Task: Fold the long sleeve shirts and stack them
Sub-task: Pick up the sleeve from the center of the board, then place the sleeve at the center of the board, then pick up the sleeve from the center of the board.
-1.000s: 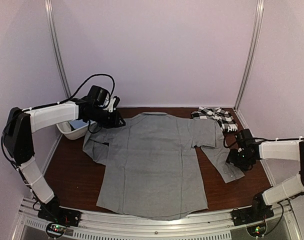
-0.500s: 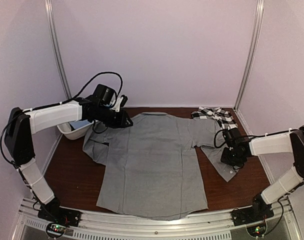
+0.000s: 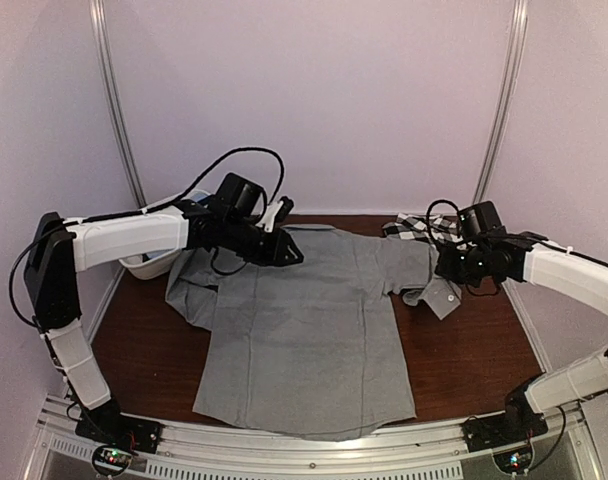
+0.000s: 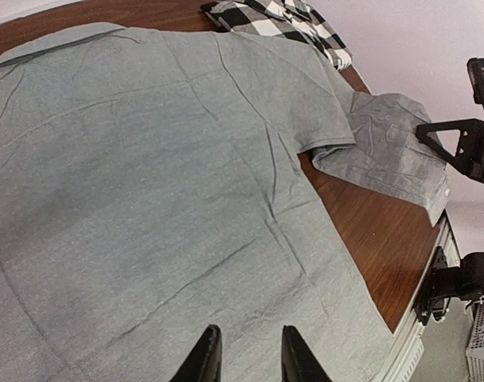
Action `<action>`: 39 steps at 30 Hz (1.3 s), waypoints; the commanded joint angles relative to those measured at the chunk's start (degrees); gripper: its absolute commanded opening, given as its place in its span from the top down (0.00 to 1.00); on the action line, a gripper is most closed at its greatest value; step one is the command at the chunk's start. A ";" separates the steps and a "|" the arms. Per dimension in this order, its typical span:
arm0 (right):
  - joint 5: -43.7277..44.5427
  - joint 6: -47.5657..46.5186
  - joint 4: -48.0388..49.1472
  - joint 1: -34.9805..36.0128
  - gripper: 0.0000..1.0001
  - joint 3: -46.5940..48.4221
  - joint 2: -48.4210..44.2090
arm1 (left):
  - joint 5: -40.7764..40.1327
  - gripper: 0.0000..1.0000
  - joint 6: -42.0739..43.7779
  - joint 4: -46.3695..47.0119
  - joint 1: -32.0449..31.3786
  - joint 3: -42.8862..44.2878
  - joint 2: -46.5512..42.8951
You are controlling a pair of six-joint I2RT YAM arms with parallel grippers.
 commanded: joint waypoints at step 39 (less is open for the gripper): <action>-12.33 0.12 13.72 12.21 0.37 13.46 23.17 | 0.36 0.36 -5.83 16.48 -10.98 8.15 24.51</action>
